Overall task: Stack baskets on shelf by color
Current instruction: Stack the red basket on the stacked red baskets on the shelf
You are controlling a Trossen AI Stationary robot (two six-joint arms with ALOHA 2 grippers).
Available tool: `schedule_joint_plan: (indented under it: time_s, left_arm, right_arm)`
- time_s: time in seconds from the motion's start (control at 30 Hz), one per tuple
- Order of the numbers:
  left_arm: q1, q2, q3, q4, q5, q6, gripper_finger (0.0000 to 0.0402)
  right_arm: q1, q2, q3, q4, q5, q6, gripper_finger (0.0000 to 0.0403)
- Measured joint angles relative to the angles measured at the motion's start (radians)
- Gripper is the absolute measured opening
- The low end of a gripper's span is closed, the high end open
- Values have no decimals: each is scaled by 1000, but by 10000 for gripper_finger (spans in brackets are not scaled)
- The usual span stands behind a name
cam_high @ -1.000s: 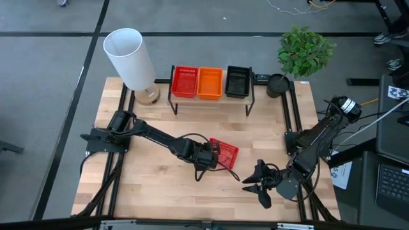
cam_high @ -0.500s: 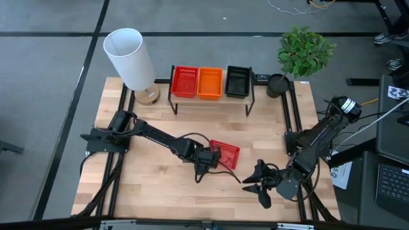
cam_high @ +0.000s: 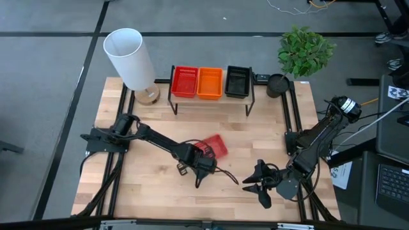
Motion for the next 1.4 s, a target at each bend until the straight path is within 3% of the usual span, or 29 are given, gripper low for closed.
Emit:
schedule_joint_plan:
  time_s: [0.2, 0.33, 0.43, 0.57, 0.77, 0.87, 1.0, 1.2, 1.4]
  left_arm:
    - [-54, -120, 27, -102, 22, -292, 0]
    - [-101, -210, 111, -187, 49, -520, 0]
    - [-135, -281, 174, -243, 10, -638, 0]
    - [-147, -376, 225, -280, -71, -703, 0]
    - [-97, -516, 233, -352, -197, -676, 0]
    - [-30, -571, 234, -405, -242, -648, 0]
    - [115, -612, 234, -412, -225, -546, 0]
    - [446, -599, 234, -381, -47, -367, 0]
    - [709, -531, 234, -332, 140, -305, 0]
  right_arm:
    - [0, 0, 0, -18, 0, -7, 138]
    - [0, 0, 0, -42, 0, -7, 138]
    - [0, 0, 0, -66, -1, -7, 138]
    - [0, 0, -1, -84, 0, -7, 138]
    - [0, 0, -1, -117, 0, -11, 138]
    - [0, 0, -1, -123, 0, -11, 138]
    - [0, 0, -1, -130, 0, -11, 138]
    - [0, 0, -1, -134, 0, -11, 138]
    - [0, 0, -1, -134, 1, -7, 138]
